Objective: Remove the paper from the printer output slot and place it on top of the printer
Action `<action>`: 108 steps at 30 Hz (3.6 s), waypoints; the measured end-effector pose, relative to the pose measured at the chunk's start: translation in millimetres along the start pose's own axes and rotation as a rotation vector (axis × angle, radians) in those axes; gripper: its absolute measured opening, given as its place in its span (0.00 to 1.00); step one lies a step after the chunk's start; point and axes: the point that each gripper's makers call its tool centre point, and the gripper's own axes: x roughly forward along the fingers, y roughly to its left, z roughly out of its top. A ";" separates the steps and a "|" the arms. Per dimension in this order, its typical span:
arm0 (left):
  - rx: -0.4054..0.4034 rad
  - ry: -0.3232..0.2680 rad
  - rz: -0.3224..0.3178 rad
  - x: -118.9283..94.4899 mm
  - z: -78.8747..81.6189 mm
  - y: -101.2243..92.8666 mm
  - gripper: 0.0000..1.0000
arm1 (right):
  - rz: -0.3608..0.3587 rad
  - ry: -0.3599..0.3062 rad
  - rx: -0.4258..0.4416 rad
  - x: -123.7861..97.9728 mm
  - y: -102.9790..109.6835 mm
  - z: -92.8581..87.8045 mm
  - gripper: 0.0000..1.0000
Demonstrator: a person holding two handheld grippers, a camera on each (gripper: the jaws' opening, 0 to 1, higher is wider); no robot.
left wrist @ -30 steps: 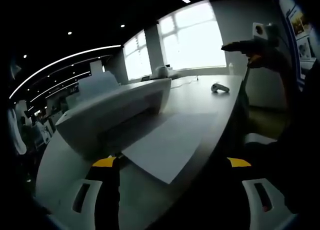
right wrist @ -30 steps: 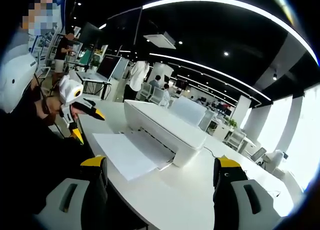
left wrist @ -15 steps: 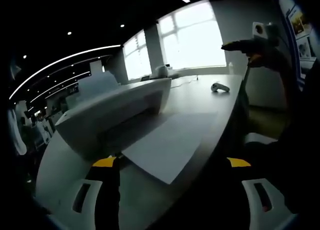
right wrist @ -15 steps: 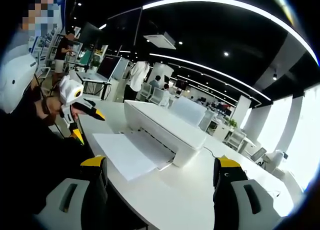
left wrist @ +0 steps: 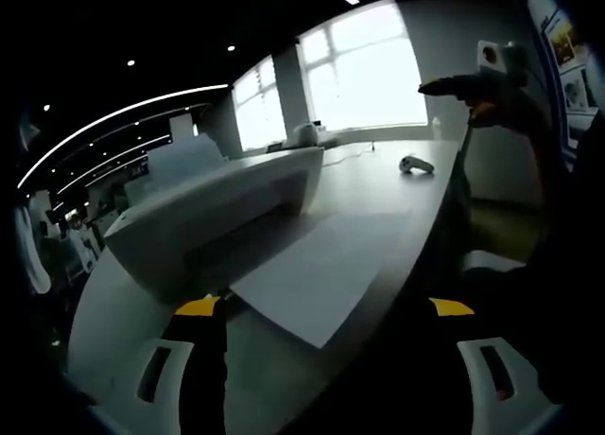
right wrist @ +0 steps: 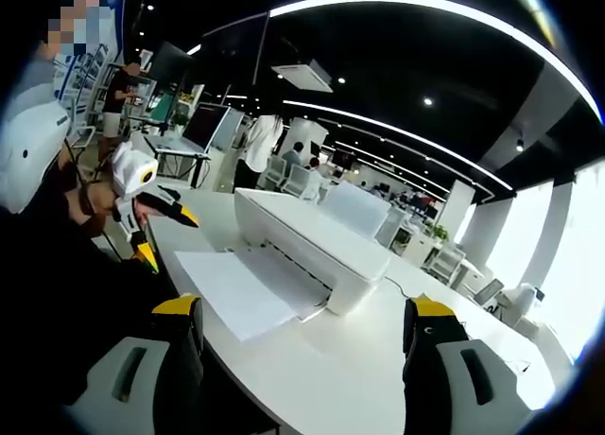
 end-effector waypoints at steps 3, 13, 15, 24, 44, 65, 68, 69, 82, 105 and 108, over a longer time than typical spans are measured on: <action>0.001 -0.001 0.001 0.0 0.6 -0.2 0.88 | 0.001 -0.004 0.000 -0.5 0.0 1.1 0.82; 0.002 -0.002 0.001 -0.1 0.9 0.7 0.88 | -0.002 -0.002 -0.002 -0.8 -0.4 0.7 0.82; 0.003 -0.001 0.001 -0.1 0.7 0.9 0.88 | -0.001 -0.002 -0.003 -0.7 -0.1 0.6 0.82; 0.005 -0.004 0.000 -0.3 2.4 1.3 0.88 | -0.002 0.000 0.000 -0.5 -0.9 -0.7 0.82; 0.019 0.003 0.013 1.1 -0.2 11.8 0.88 | 0.003 0.003 -0.002 0.9 0.5 -0.4 0.82; 0.024 -0.002 0.008 7.4 3.8 10.6 0.88 | 0.005 0.002 -0.002 1.7 1.0 0.0 0.82; 0.025 -0.001 0.007 7.5 4.0 10.5 0.88 | 0.004 0.000 -0.003 1.3 0.8 0.8 0.82; 0.026 -0.002 0.007 7.5 4.1 10.5 0.88 | 0.004 0.000 -0.003 1.1 0.7 1.0 0.82; 0.036 0.003 0.010 7.8 3.7 10.4 0.88 | 0.004 0.000 -0.005 0.6 2.2 1.6 0.82; 0.050 0.006 0.024 10.7 4.3 12.4 0.88 | 0.002 -0.001 -0.003 0.0 0.4 0.8 0.82; 0.060 0.011 0.034 11.1 3.7 14.1 0.88 | 0.003 0.001 -0.003 0.3 0.8 0.3 0.82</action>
